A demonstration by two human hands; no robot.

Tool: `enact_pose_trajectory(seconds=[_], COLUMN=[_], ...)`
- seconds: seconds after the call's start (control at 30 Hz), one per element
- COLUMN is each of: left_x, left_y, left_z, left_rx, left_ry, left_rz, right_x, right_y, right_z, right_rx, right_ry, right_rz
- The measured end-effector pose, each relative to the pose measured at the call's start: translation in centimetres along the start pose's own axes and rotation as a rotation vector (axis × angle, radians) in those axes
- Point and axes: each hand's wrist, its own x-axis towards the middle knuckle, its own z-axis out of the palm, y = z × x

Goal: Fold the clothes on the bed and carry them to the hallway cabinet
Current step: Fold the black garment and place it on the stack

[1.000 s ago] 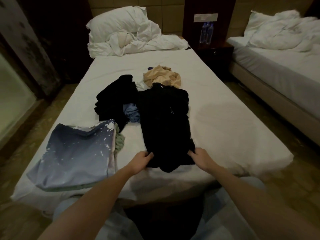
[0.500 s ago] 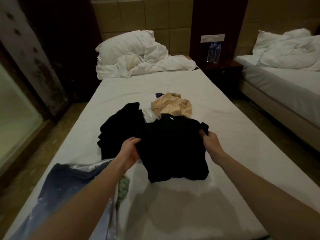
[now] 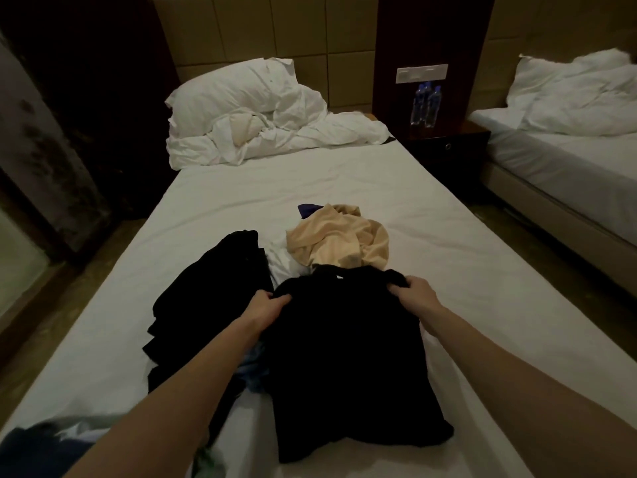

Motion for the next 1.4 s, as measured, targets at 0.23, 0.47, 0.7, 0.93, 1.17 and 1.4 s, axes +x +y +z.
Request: enact_pose_trajectory(seconds=[0.23, 0.47, 0.7, 0.93, 1.17, 1.4], left_x=[-1.5, -6.3, -15.7, -25.4, -34.2, -40.6], left_y=[0.6, 2.1, 2.5, 0.6, -3.9, -9.7], left_z=[-0.7, -3.4, -6.7, -11.8, -18.1, -24.2], left_rx=[-0.131, -0.561, -0.684, -0.667, -0.676, -0.67], left_ry=[0.0, -0.044, -0.149, -0.186, -0.12, 0.038], left_rz=[0.115, 0.092, 0.194, 0.333, 0.4, 0.326], right_x=[-0.5, -6.2, -14.4, -23.0, -29.5, -35.6], right_y=[-0.5, -3.0, -5.8, -9.5, -11.6, -13.3], right_z=[-1.0, -4.2, -7.0, -7.8, -3.5, 4.0], right_rx=[0.116, 0.421, 0.475, 0.377, 0.407, 0.42], right_ry=[-0.126, -0.17, -0.174, -0.221, -0.33, -0.539], right_rz=[0.028, -0.132, -0.309, -0.478, -0.539, -0.531])
